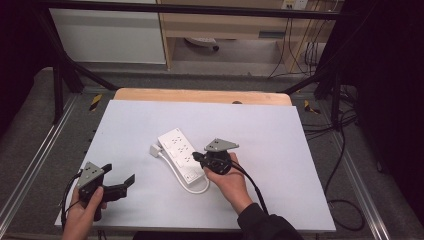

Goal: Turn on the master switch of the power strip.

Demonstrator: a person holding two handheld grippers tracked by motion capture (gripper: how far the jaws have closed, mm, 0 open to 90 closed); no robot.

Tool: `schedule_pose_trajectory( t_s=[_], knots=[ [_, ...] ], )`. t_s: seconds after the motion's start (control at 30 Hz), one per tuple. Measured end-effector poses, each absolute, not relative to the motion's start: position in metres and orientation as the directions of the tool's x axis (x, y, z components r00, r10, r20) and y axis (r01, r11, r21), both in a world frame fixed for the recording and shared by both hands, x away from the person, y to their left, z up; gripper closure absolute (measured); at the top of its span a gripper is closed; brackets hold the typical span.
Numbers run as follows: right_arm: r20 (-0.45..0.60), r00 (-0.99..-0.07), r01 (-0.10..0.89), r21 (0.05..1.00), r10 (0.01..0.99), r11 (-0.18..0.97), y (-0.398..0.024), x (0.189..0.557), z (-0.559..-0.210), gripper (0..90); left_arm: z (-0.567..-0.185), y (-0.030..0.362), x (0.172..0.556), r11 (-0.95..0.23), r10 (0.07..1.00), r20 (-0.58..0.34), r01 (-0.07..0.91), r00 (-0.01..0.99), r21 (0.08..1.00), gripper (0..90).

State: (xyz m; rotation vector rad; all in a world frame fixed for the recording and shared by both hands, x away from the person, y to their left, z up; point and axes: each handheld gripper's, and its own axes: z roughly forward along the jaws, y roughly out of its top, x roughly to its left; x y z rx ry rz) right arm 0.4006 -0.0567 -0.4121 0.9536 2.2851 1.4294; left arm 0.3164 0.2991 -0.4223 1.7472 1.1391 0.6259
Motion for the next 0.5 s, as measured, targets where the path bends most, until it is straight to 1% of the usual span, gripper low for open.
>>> schedule_pose_trajectory(
  t_s=[0.23, 0.5],
  knots=[
    [0.108, -0.727, 0.421, 0.85, 0.678, 0.316, -0.0556, 0.4016, -0.4192, 90.0, -0.422, 0.3003, 0.3159, -0.143, 0.895, -0.064, 0.42, 0.441, 0.896, 6.4],
    [0.111, -0.731, 0.428, 0.843, 0.673, 0.326, -0.0542, 0.401, -0.4225, 90.0, -0.4221, 0.3002, 0.3159, -0.144, 0.894, -0.065, 0.422, 0.442, 0.895, 6.4]
  ],
)
